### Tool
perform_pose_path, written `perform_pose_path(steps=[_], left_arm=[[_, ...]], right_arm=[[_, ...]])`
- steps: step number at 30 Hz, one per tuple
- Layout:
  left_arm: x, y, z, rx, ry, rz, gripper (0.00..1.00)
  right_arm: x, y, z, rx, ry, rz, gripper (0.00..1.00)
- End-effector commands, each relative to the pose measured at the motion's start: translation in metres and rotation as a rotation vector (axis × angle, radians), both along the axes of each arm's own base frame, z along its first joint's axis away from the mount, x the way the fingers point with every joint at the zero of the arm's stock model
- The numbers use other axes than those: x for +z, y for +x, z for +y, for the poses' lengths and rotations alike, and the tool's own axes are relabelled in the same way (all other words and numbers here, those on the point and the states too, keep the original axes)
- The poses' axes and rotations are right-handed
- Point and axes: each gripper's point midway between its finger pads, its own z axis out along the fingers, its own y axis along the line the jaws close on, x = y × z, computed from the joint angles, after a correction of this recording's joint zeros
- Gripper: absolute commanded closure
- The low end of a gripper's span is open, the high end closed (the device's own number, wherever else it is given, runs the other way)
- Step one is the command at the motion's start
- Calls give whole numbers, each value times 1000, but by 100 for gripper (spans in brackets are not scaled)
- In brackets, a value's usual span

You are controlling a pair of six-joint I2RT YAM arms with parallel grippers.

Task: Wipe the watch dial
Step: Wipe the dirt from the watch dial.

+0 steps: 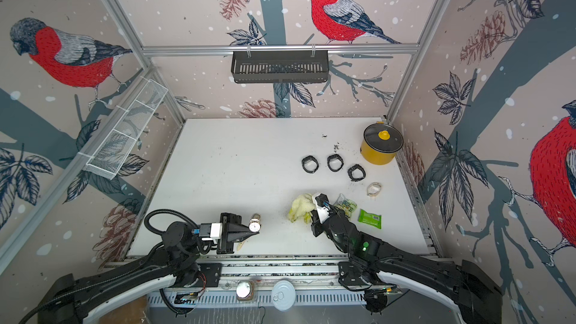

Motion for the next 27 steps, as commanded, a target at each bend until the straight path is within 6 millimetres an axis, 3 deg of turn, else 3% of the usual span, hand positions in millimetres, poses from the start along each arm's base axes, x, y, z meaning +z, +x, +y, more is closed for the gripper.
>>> perform_pose_path(steps=[1, 6, 8, 9, 12, 20, 27], left_arm=[[8, -14, 3, -48, -28, -95, 100], [6, -13, 2, -41, -18, -93, 100], [7, -14, 2, -40, -21, -93, 100], [7, -13, 2, -39, -21, -91, 100], [9, -12, 2, -37, -20, -77, 100], [16, 9, -2, 12, -5, 131, 100], [17, 8, 0, -20, -17, 226, 100]], right_arm=[[-7, -9, 14, 57, 77, 82, 90], [-19, -2, 17, 24, 23, 160, 87], [-16, 0, 21, 23, 14, 162, 78], [-12, 2, 24, 25, 14, 157, 69], [6, 6, 35, 57, 11, 126, 58], [65, 9, 45, 152, -51, -94, 42], [69, 12, 46, 162, -114, -148, 24]])
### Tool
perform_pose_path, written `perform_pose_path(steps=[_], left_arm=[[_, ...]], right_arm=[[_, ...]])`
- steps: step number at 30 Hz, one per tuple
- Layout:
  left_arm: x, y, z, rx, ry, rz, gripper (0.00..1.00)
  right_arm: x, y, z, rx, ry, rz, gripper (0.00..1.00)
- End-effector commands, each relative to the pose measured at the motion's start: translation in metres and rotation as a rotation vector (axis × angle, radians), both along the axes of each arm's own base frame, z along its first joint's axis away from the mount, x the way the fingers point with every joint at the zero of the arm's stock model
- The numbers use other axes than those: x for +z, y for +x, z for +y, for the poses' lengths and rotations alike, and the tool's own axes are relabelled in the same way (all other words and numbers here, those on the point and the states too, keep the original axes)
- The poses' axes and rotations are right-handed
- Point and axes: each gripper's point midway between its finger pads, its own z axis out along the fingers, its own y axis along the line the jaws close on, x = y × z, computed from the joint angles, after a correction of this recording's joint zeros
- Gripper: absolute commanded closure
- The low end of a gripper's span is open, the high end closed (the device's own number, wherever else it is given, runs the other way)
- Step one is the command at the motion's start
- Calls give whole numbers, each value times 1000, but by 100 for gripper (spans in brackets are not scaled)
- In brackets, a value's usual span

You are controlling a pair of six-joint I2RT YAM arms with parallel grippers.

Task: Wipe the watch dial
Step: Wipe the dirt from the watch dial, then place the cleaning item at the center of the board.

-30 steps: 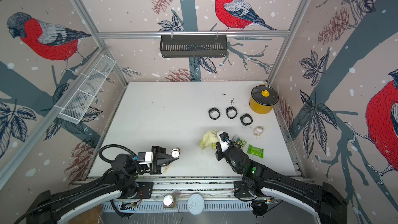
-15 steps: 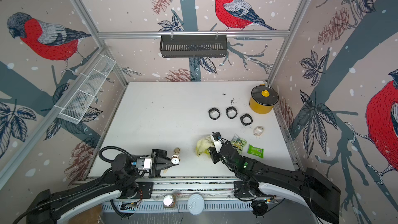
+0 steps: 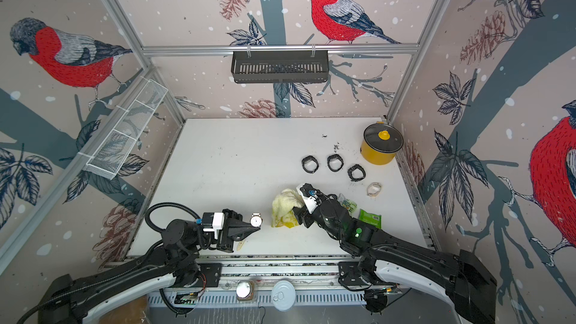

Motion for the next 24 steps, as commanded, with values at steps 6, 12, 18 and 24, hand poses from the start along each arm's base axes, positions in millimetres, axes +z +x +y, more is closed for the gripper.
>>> perform_pose_path(steps=[6, 12, 18, 24], left_arm=[[2, 0, 2, 2, -22, 19, 100], [-4, 0, 1, 11, -4, -24, 100], [-11, 4, 1, 41, 10, -34, 100], [-14, 7, -1, 55, 21, -32, 100]], right_arm=[[2, -9, 16, 129, -133, -90, 1], [-6, 6, -4, 38, -370, -265, 1], [-16, 27, -41, -130, -659, -317, 1], [-58, 44, -57, -186, -661, 44, 1]])
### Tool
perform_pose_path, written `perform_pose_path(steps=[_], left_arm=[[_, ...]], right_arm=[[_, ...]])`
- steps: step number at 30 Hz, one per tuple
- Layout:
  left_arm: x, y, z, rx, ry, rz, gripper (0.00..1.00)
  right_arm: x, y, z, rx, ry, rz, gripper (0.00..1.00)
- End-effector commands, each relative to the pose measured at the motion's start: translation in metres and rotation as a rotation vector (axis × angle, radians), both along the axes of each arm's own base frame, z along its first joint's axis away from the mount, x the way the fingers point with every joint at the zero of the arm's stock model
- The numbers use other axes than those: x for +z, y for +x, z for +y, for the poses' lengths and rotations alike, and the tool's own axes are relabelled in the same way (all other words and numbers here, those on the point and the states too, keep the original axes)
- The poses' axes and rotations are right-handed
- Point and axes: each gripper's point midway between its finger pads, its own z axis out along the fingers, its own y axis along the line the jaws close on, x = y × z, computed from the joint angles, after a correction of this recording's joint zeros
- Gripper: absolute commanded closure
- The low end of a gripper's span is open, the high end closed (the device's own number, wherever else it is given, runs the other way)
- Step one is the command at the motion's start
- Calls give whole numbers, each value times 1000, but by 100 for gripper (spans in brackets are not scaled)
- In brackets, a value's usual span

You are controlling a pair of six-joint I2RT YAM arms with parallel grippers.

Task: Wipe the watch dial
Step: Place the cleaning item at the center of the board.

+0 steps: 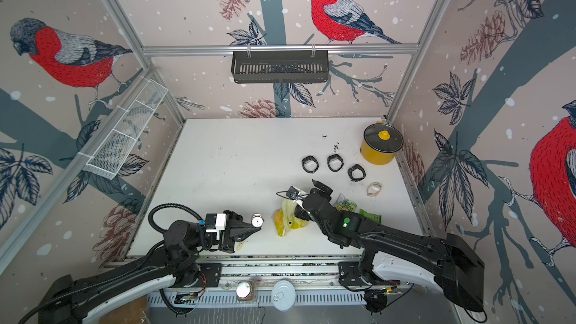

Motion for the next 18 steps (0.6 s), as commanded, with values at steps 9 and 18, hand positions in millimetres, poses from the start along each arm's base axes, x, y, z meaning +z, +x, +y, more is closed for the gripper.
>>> perform_pose_path(steps=[9, 18], left_arm=[[2, 4, 2, 33, -13, -15, 100], [2, 6, 3, 50, -15, -20, 100]], right_arm=[[-81, 17, -23, -146, -57, 352, 1], [-88, -1, -12, -60, -164, 411, 1]])
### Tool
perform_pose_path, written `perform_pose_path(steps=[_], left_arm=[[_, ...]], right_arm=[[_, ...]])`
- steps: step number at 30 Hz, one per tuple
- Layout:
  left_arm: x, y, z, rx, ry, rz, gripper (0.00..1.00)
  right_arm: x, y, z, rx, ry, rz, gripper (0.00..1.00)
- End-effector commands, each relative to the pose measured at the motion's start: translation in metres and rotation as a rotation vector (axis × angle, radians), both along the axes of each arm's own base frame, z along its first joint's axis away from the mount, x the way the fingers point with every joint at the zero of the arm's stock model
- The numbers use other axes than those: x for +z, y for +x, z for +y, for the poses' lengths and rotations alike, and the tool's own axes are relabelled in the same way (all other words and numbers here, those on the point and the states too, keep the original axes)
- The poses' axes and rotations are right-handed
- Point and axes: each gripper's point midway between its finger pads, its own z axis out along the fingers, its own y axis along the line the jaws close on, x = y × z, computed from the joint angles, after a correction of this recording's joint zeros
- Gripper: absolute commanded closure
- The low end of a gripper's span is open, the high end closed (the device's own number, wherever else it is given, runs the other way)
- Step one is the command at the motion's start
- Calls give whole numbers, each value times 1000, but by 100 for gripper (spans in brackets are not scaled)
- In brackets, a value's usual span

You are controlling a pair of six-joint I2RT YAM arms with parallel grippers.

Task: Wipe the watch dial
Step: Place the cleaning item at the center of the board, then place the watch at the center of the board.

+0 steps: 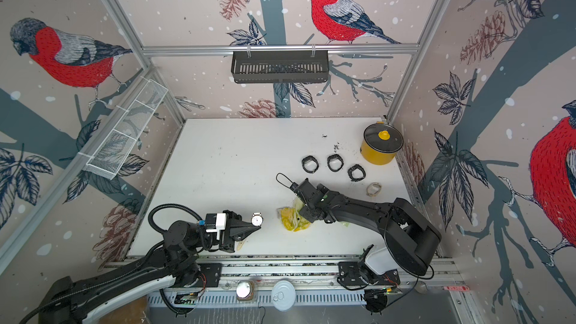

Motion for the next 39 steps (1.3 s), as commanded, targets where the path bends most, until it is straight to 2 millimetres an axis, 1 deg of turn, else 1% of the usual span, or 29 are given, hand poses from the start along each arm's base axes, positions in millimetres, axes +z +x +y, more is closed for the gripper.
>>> perform_pose_path(steps=[1, 3, 6, 7, 8, 10, 12, 13, 14, 15, 17, 18, 20, 22, 26, 29, 31, 33, 34, 36, 38, 39], left_arm=[[4, 2, 1, 22, -15, -23, 100], [2, 2, 1, 23, -12, -23, 100], [3, 0, 2, 17, -21, -33, 100], [4, -1, 3, 14, -22, -37, 100], [3, -2, 3, 9, -21, -44, 100], [2, -5, 2, -4, -19, -58, 100], [0, -7, 2, -17, -15, -68, 100], [-1, -10, 2, -31, -14, -77, 100], [-1, -14, 2, -52, -15, -86, 100], [-1, -17, 2, -71, -21, -98, 100], [-1, -19, 2, -83, -23, -102, 100], [-1, -18, 1, -80, -21, -100, 100], [-2, -19, 0, -91, -14, -105, 100], [-1, -24, 0, -112, -18, -116, 100], [-2, -28, 0, -135, -17, -132, 100], [-5, -31, -1, -154, -11, -142, 100], [-4, -35, -1, -176, -16, -148, 100], [-2, -37, -2, -192, -15, -152, 100], [-2, -38, -2, -196, -14, -152, 100], [-2, -39, -2, -200, -13, -152, 100], [-3, -39, -1, -196, -16, -154, 100], [-3, -38, -1, -193, -18, -154, 100]], right_arm=[[26, -8, 18, 70, 127, -17, 1], [64, -9, 31, 125, 266, -96, 1], [115, -15, 40, 214, 428, -225, 1], [129, -19, 42, 252, 470, -263, 1], [141, -27, 46, 318, 513, -296, 0], [162, -49, 57, 481, 616, -364, 2], [189, -78, 68, 643, 781, -436, 5], [202, -88, 71, 683, 859, -467, 5], [216, -98, 74, 727, 946, -496, 8], [225, -108, 77, 774, 1015, -511, 12], [234, -125, 83, 868, 1085, -510, 20], [237, -129, 85, 894, 1102, -509, 21], [237, -135, 92, 926, 1106, -514, 28], [240, -142, 98, 958, 1121, -527, 30], [250, -157, 107, 1011, 1198, -529, 31], [250, -165, 118, 1056, 1220, -489, 35], [250, -166, 124, 1060, 1231, -482, 38], [250, -166, 128, 1059, 1242, -485, 46], [250, -168, 130, 1065, 1252, -479, 48], [250, -174, 134, 1108, 1260, -460, 49], [250, -180, 138, 1143, 1260, -445, 60], [251, -182, 139, 1159, 1259, -442, 61]])
